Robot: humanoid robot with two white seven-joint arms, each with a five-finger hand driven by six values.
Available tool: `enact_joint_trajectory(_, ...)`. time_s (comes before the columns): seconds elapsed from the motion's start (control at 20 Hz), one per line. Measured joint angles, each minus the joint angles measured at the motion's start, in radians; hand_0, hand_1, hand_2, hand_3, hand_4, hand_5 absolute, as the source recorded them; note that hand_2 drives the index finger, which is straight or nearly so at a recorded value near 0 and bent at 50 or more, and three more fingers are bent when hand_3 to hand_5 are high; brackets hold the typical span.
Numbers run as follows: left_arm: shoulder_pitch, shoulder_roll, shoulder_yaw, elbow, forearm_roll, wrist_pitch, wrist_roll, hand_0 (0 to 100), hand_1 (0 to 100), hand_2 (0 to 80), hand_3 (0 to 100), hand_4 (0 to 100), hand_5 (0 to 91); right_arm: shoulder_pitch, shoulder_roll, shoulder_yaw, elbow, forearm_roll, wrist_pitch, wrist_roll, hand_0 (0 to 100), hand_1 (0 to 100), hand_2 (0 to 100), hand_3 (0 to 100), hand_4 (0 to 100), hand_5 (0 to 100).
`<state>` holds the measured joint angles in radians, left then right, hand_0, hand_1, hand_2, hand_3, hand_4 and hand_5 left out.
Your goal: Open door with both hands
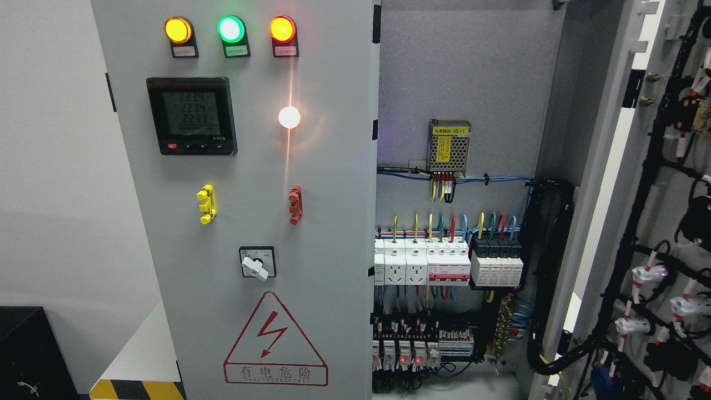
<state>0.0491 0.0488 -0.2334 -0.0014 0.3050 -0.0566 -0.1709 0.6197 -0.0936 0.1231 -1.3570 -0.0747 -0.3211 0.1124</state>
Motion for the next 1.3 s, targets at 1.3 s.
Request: enact_joint_trajectory(1.3,0.0,-0.044,0.005,0.001,-0.001,0.001,0.008,0,0,0.0,0,0,0.0,-0.083,-0.109,0.07,-0.562,0.0,-0.046,0.002,0,0,0,0,0,0)
